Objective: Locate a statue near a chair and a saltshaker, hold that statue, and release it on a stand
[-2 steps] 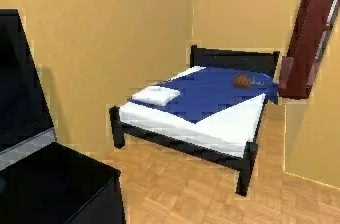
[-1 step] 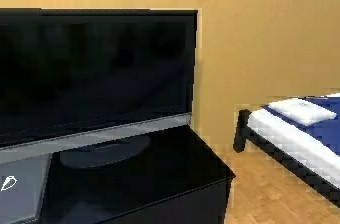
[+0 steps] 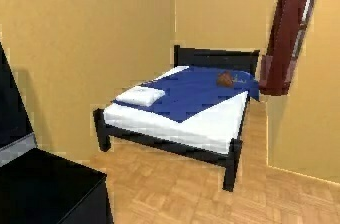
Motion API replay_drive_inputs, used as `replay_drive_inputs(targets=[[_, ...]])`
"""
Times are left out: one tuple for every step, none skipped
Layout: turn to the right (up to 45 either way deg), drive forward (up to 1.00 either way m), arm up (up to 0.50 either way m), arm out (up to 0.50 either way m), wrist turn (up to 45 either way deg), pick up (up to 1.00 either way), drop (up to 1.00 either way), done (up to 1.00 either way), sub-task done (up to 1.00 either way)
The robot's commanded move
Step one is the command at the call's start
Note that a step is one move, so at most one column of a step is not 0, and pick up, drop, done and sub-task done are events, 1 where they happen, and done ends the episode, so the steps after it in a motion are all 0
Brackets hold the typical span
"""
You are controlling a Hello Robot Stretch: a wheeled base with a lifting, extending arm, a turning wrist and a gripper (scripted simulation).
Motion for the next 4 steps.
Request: replay_drive_inputs(targets=[[45.0,0.0,0.0,0.0,0.0,0.0,0.0,0.0,0.0],[45.0,0.0,0.0,0.0,0.0,0.0,0.0,0.0,0.0],[9.0,0.0,0.0,0.0,0.0,0.0,0.0,0.0,0.0],[-45.0,0.0,0.0,0.0,0.0,0.0,0.0,0.0,0.0]])
